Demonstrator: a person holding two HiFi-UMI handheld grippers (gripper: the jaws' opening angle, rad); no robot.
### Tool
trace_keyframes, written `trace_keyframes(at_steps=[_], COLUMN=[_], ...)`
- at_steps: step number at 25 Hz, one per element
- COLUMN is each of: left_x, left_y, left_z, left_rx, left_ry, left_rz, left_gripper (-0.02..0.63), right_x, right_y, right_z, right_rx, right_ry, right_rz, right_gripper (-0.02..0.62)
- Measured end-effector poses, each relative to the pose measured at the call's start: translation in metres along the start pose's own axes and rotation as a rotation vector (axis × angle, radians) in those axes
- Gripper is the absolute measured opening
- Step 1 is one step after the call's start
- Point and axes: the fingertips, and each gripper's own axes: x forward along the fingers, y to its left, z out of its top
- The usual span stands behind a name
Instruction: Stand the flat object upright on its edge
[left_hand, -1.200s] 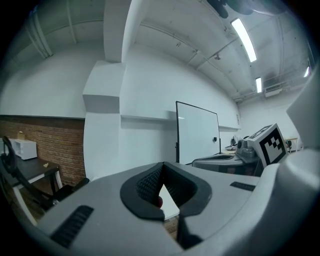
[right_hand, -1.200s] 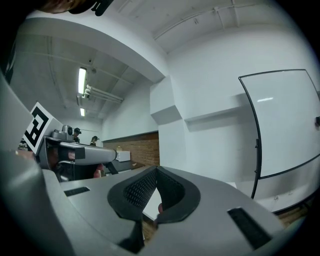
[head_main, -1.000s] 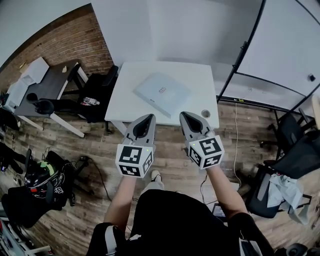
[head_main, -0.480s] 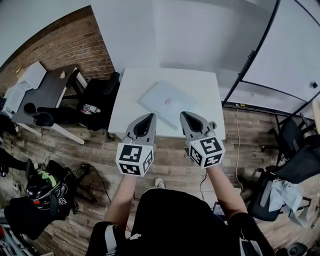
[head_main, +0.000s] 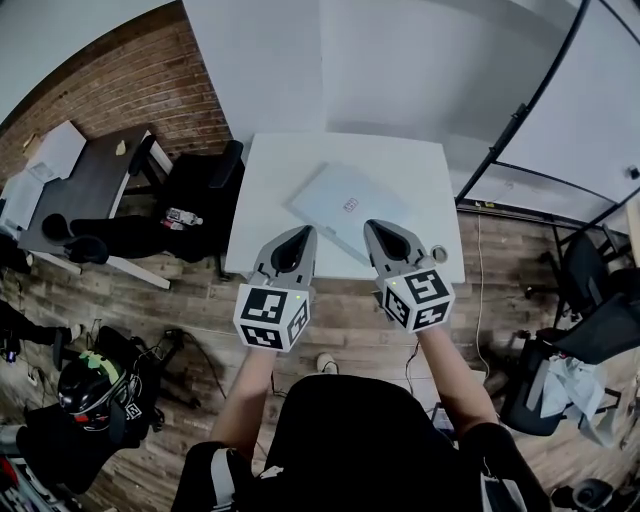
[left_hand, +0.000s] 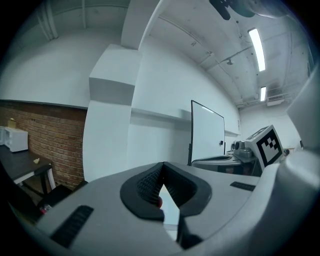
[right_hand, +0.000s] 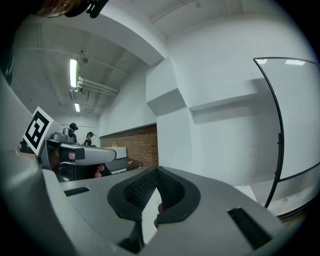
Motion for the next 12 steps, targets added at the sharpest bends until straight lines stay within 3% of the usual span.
trace_keyframes(at_steps=[12], left_x=[0.024], left_y=[0.038], left_z=[-0.023], left_rx=[-0.038], left_ry=[0.033], left_rz=[-0.027], left_gripper=[0.011], right_x=[0.046], right_y=[-0.006], right_z=[-0.023], right_rx=[0.013], right_ry=[0.057], right_rz=[-0.009], right_gripper=[0.04])
